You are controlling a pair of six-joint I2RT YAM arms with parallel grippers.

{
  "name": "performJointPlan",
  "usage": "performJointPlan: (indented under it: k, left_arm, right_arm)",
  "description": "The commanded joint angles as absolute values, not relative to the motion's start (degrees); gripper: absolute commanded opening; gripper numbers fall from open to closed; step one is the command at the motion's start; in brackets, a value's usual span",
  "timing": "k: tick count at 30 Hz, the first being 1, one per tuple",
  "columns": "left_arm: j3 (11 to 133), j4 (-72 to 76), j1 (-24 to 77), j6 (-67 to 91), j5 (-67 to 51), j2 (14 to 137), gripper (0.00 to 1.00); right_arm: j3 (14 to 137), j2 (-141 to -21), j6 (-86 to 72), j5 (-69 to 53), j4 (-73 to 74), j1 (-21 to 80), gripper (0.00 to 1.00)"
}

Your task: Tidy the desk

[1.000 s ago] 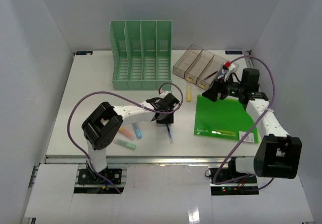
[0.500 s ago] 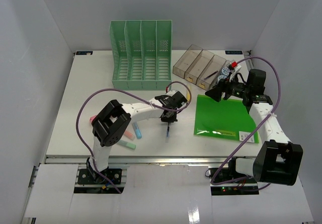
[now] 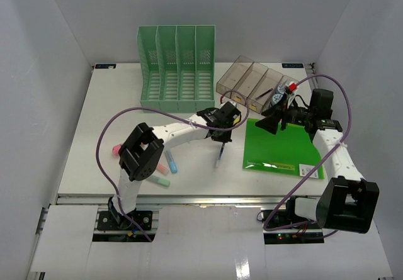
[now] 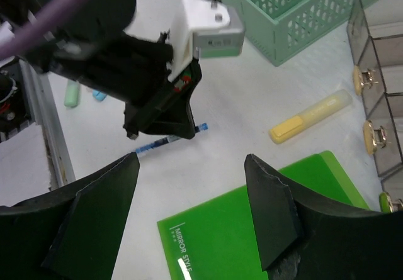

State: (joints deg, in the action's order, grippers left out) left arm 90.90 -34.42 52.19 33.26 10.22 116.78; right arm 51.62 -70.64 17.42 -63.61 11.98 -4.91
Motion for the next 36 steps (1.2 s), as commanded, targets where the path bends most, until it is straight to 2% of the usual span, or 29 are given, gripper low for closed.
performJointPlan:
  k: [1, 5, 9, 15, 21, 26, 36]
  left_arm:
    - [102.90, -26.87, 48.76, 24.15, 4.33, 117.93, 0.00]
    - [112.25, -20.36, 46.18, 20.17, 0.33, 122.62, 0.00]
    - [120.28, -13.63, 43.83, 19.18, -4.20, 127.83, 0.00]
    - [117.00, 12.58, 42.71, 21.26, -7.82, 130.51, 0.00]
    - [119.32, 26.87, 42.64, 24.67, -5.12, 136.09, 0.00]
    - [123.35, 32.66, 42.92, 25.03, -2.70, 141.00, 0.00]
    - [128.99, 38.89, 44.08, 14.98, 4.27, 149.91, 0.00]
  right_arm:
    - [52.25, -66.75, 18.97, -57.44, 12.38, -6.79, 0.75]
    - [50.59, -63.75, 14.77, -52.92, 8.52, -11.44, 0.75]
    - [46.74, -60.22, 10.06, -54.38, 2.84, -16.26, 0.75]
    - [43.25, -56.61, 5.02, -57.82, -4.12, -21.17, 0.76]
    - [43.24, -58.12, 4.09, -60.19, -4.57, -22.98, 0.76]
    - [43.23, -58.08, 4.02, -60.65, -4.51, -23.31, 0.76]
    - [42.63, -58.32, 3.07, -62.32, -5.80, -24.44, 0.76]
